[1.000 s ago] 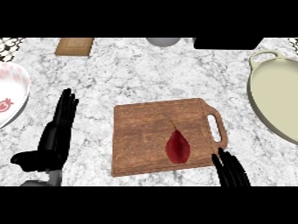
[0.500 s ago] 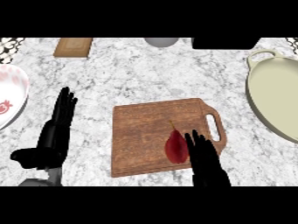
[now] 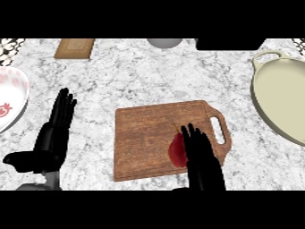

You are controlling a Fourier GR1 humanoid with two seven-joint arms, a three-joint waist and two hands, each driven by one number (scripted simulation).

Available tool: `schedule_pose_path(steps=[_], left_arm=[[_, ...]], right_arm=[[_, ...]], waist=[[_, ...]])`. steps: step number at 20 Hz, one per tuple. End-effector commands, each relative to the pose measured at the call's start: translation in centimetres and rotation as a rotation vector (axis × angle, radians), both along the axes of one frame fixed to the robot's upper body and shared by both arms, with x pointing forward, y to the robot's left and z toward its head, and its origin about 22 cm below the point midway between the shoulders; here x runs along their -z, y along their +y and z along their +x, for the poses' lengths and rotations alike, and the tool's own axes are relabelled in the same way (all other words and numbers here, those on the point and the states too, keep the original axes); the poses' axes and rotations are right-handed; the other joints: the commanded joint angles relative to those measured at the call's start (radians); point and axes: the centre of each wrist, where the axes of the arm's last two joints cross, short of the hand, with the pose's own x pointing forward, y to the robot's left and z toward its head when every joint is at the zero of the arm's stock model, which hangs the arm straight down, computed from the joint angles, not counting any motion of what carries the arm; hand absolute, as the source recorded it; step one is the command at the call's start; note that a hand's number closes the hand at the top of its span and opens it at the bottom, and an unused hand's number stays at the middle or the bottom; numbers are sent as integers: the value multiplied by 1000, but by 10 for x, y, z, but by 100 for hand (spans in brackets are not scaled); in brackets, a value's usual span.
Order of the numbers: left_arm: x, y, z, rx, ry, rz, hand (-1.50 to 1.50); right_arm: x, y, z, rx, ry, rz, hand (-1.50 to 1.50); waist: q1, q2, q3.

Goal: Pick the pear from the cutting board and place it in the pot

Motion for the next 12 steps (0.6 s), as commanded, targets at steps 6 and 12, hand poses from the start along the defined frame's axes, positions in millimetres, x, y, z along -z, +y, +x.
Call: schedule_pose_path(steps=[6,12], left_arm=[[-3,4,-1,-17,1,1,0],[10,5,-9,-1,10,-9,0]], right_arm=[[22,1,14,7,8,-19,-150],[39,-5,15,-26,6,-10,-150]], waist=[[-1,0,0],[-1,0,0]])
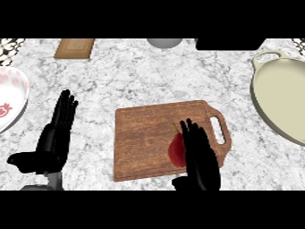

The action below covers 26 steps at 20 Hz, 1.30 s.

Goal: Pick the pear from the cutting board and place it in the pot

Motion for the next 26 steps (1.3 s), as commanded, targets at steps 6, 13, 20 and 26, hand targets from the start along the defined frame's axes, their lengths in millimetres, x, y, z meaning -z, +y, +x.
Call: schedule_pose_path(steps=[6,13,20,26], left_arm=[[17,-6,3,-5,-13,12,0],[-4,2,-3,-2,-1,20,0],[0,0,2,0,-34,-1,0],[-6,-11,7,57,-54,-3,0]], right_arm=[[11,4,16,-23,-195,-90,150],[1,2,9,-29,-238,-100,150],[-22,-96,103,675,-44,-42,150],[-76,-168,157,1057,-41,-97,150]], waist=[[0,0,0],[0,-1,0],[4,42,0],[68,59,-3]])
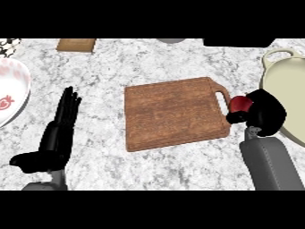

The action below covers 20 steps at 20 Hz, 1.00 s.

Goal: Pick the pear from the cutting board and place it in the pot

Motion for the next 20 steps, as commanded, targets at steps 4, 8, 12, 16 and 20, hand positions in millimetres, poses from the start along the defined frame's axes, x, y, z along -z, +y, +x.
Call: schedule_pose_path(steps=[4,8,12,16,20], left_arm=[[-9,-16,7,86,-34,11,0],[-15,-25,14,127,-36,-2,0],[-11,-36,12,161,-27,8,0],[-16,-34,17,142,-34,15,0],[-19,-37,17,145,-32,9,0]], right_arm=[[-87,-76,63,410,-48,-115,150],[-131,-94,85,533,-70,-258,150],[-155,-114,96,670,-33,-318,150],[-168,-124,103,777,-15,-356,150],[-175,-130,108,863,5,-374,150]], waist=[[93,17,-1],[123,18,-2],[141,23,-2],[145,23,0],[143,16,3]])
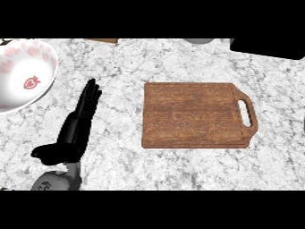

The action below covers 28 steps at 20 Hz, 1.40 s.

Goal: Pick the pear from the cutting board and place it in the pot

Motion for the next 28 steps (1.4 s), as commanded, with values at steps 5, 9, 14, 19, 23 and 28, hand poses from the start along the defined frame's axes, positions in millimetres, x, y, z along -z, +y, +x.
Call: schedule_pose_path(steps=[5,9,14,19,23,28], left_arm=[[1,0,4,-21,20,-17,0],[8,6,0,-43,31,1,0],[18,16,-7,-106,40,0,0],[19,20,-4,-117,59,-12,0],[15,29,-5,-137,43,-4,0],[20,31,-10,-137,35,1,0]], right_arm=[[-17,-11,10,329,-29,2,150],[-7,-8,12,347,-32,21,150],[12,-19,6,369,-47,20,150],[23,-15,7,374,-34,65,150],[65,-37,-11,365,-42,181,150],[94,-40,-21,371,-44,269,150]], waist=[[-39,-15,1],[-49,-20,3],[-97,-39,2],[-120,-46,2],[-132,-48,5],[-137,-49,4]])
